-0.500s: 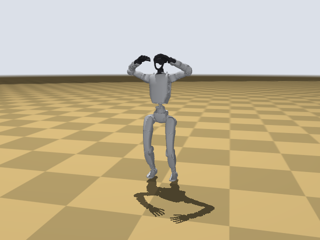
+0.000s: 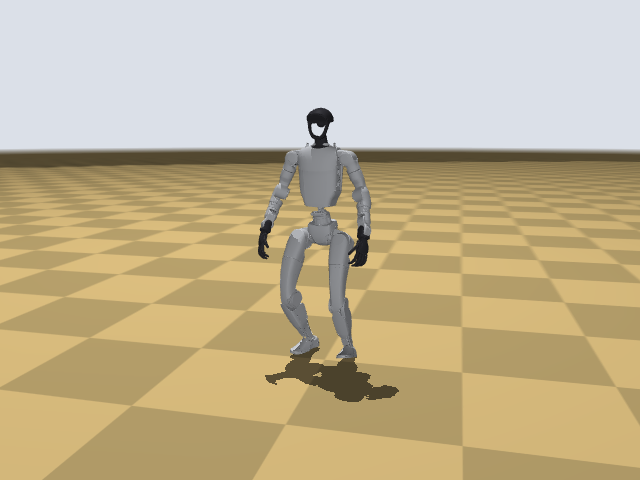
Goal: Sport exercise
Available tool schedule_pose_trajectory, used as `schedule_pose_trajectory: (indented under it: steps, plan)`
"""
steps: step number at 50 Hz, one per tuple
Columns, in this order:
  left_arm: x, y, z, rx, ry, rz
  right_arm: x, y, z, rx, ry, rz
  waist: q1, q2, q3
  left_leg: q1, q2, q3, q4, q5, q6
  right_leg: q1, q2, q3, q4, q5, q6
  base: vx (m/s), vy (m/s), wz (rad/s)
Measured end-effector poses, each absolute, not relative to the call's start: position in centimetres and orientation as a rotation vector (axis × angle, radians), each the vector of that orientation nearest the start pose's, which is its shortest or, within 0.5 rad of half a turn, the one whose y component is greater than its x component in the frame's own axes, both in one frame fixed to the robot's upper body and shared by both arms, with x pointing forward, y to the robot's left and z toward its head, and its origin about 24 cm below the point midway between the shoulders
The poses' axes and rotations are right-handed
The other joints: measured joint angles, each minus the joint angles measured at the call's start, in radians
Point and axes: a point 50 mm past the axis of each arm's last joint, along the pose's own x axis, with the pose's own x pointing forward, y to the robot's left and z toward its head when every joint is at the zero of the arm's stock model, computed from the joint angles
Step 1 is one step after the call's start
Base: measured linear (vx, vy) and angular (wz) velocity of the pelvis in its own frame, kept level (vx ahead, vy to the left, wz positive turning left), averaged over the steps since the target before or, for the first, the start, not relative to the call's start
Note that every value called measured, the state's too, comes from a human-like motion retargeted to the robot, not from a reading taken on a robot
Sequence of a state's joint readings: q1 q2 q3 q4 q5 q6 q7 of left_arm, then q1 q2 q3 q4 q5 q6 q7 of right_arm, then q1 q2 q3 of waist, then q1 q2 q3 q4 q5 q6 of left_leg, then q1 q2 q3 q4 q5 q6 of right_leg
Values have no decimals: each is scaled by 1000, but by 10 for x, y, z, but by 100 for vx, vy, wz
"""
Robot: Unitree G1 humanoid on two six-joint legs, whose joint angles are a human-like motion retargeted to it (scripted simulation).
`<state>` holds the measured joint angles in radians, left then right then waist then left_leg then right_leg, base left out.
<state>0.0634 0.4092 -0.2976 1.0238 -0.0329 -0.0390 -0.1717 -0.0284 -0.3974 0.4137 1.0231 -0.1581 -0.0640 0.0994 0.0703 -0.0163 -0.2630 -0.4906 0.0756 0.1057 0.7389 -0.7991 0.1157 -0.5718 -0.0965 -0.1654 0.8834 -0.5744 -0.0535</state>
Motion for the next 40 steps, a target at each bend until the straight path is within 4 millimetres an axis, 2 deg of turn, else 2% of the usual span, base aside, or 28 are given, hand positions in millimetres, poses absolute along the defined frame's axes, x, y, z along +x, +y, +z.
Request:
schedule_pose_trajectory:
  steps: [2,5,6,8,10,12,13,14,16,17,18,20,22,24,25,26,27,28,29,30,31,32,33,34,35,37,38,40]
  plan:
    - [121,266,-128,444,1023,-217,152,-244,-124,-697,914,369,3,11,-24,13,13,-1,-58,15,5,13,27,1,-59,31,-10,0,0,0]
    - [157,278,-96,556,822,-232,181,-250,-95,-784,719,365,0,24,-51,5,28,3,-47,11,5,10,36,5,-55,37,-21,0,0,0]
    - [177,287,-72,611,713,-229,197,-258,-72,-826,611,345,-1,29,-60,9,27,2,-71,18,6,18,42,3,-82,40,-27,6,0,20]
    - [212,298,-19,736,491,-231,226,-268,-21,-930,388,321,-5,36,-78,4,26,4,-65,12,2,18,41,7,-78,25,-43,7,-1,26]
    - [247,303,61,878,210,-217,253,-275,60,-1059,95,280,-11,38,-91,9,14,5,-91,12,7,23,39,15,-93,9,-69,8,0,33]
    - [267,293,144,1036,-89,-223,268,-268,146,-1224,-219,255,-15,45,-120,4,15,8,-81,12,5,22,45,35,-87,5,-92,10,2,21]
    - [271,281,193,1102,-258,-220,267,-260,197,-1304,-383,227,-12,52,-124,13,18,7,-106,30,7,35,62,50,-124,26,-104,12,4,14]
    - [269,265,234,1157,-414,-229,262,-249,238,-1381,-523,215,-11,55,-133,20,17,7,-128,52,10,44,78,81,-151,48,-111,12,6,18]
    - [256,231,296,1232,-698,-255,246,-225,299,-1517,-750,210,-11,54,-153,31,9,12,-167,111,20,55,103,155,-190,95,-117,8,6,29]
    - [245,215,319,1254,-828,-268,235,-213,320,-1570,-842,218,-11,50,-161,32,5,15,-173,143,27,56,111,185,-196,118,-119,4,4,26]
    - [232,201,336,1266,-949,-283,224,-200,333,-1607,-924,242,-11,46,-166,27,3,12,-155,170,37,51,115,203,-179,135,-123,0,0,0]
    - [207,175,358,1239,-1169,-316,203,-176,345,-1621,-1077,306,-7,34,-169,11,-1,8,-95,194,47,36,116,220,-128,146,-125,0,0,0]
    - [193,158,364,1122,-1309,-354,190,-159,343,-1518,-1188,363,4,18,-153,-12,-3,10,-11,151,41,14,106,210,-56,113,-118,-3,-2,-5]
    - [199,154,358,964,-1303,-383,194,-155,332,-1337,-1204,385,20,4,-126,-36,0,5,93,56,18,-12,89,173,45,16,-100,-7,-5,-22]
    - [209,156,351,877,-1252,-386,202,-157,324,-1235,-1173,377,27,-1,-109,-48,4,2,150,-1,5,-24,75,144,103,-38,-85,-7,-7,-9]
    - [227,172,334,772,-1121,-360,222,-168,306,-1136,-1065,336,22,-8,-89,-52,-5,-4,190,-36,-8,-25,43,109,153,-90,-76,-6,-7,11]
    - [245,192,309,662,-967,-314,242,-182,279,-1045,-922,295,16,-14,-71,-54,-17,-10,222,-62,-19,-25,13,82,197,-137,-66,-6,-7,33]
    - [261,221,269,542,-770,-231,261,-203,237,-964,-713,249,8,-18,-55,-54,-34,-14,238,-71,-24,-24,-16,68,226,-170,-57,-6,-5,27]
    - [272,253,216,434,-537,-117,277,-231,181,-892,-444,183,5,-20,-41,-49,-46,-21,249,-74,-25,-19,-33,61,244,-190,-50,0,0,0]
    - [271,283,152,327,-278,3,277,-258,112,-818,-138,124,3,-21,-29,-42,-57,-29,257,-74,-25,-12,-44,59,256,-203,-44,0,0,0]
    - [260,308,90,251,-31,125,263,-286,46,-746,160,39,6,-21,-20,-34,-59,-37,265,-74,-24,-4,-43,59,258,-199,-37,1,1,-19]
    - [237,326,34,184,198,237,234,-306,-11,-669,433,-36,7,-20,-13,-27,-59,-43,269,-71,-25,4,-40,61,256,-192,-30,4,3,-29]
    - [209,342,-6,142,378,345,201,-321,-51,-597,643,-123,8,-18,-7,-20,-57,-47,264,-64,-29,10,-33,64,244,-178,-25,6,4,-29]
    - [183,359,-28,113,497,456,171,-336,-72,-534,786,-226,8,-13,-3,-12,-50,-50,248,-50,-33,18,-20,68,220,-157,-22,7,5,-30]
    - [157,375,-41,90,582,572,141,-351,-84,-477,893,-342,9,-6,1,-4,-43,-53,227,-34,-38,28,-6,72,188,-133,-20,9,6,-22]
    - [123,419,-23,62,542,833,103,-398,-66,-416,904,-632,0,11,-10,19,-25,-58,135,41,-56,57,44,112,70,-41,-15,11,6,-1]
    - [110,442,-3,52,462,960,89,-424,-45,-401,849,-782,-11,15,-25,30,-21,-59,66,104,-67,73,65,141,-7,19,-10,11,5,15]
    - [89,480,51,59,240,1159,72,-472,14,-403,655,-1030,-32,26,-66,49,-9,-58,-82,287,-92,105,88,176,-175,178,-17,10,4,13]
